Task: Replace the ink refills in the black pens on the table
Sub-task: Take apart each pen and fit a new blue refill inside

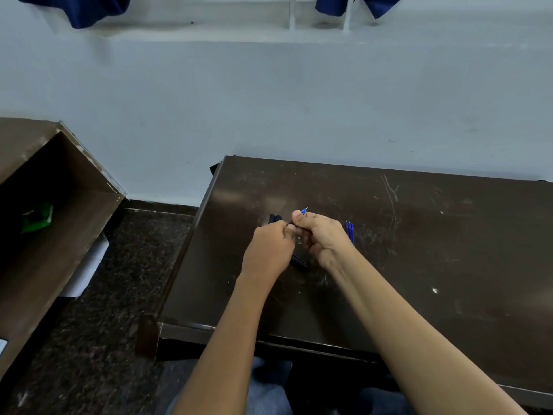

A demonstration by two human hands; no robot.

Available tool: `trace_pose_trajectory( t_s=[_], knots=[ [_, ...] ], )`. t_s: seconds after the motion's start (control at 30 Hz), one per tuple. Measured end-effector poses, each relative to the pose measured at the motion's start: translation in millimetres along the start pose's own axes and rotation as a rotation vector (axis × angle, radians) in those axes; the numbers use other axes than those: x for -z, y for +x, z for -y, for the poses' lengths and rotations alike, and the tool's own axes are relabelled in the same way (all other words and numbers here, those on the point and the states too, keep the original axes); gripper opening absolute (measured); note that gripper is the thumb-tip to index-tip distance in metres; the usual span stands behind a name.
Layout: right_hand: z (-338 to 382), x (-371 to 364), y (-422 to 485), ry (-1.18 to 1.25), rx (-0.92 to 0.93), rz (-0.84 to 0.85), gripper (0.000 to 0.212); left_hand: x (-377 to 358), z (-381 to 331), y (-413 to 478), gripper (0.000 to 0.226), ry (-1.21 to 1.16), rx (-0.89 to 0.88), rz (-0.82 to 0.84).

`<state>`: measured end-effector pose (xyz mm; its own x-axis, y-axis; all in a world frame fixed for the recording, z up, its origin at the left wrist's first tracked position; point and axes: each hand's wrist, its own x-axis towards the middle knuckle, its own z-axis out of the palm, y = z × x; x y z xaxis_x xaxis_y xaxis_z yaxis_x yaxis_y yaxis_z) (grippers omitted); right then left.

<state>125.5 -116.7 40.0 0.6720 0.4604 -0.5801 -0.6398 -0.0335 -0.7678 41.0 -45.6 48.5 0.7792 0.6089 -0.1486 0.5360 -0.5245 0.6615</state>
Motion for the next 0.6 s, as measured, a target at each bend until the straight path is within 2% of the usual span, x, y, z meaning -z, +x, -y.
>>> trace_pose_trajectory(
  t_s=[0.4, 0.6],
  knots=[
    [10, 1, -13, 0.177, 0.004, 0.061, 0.012, -1, -17, -2, 0.035, -0.102, 0.071, -0.038],
    [10, 0, -14, 0.143, 0.025, 0.087, 0.01, 0, -23, 2, 0.033, -0.414, 0.31, 0.103]
  ],
)
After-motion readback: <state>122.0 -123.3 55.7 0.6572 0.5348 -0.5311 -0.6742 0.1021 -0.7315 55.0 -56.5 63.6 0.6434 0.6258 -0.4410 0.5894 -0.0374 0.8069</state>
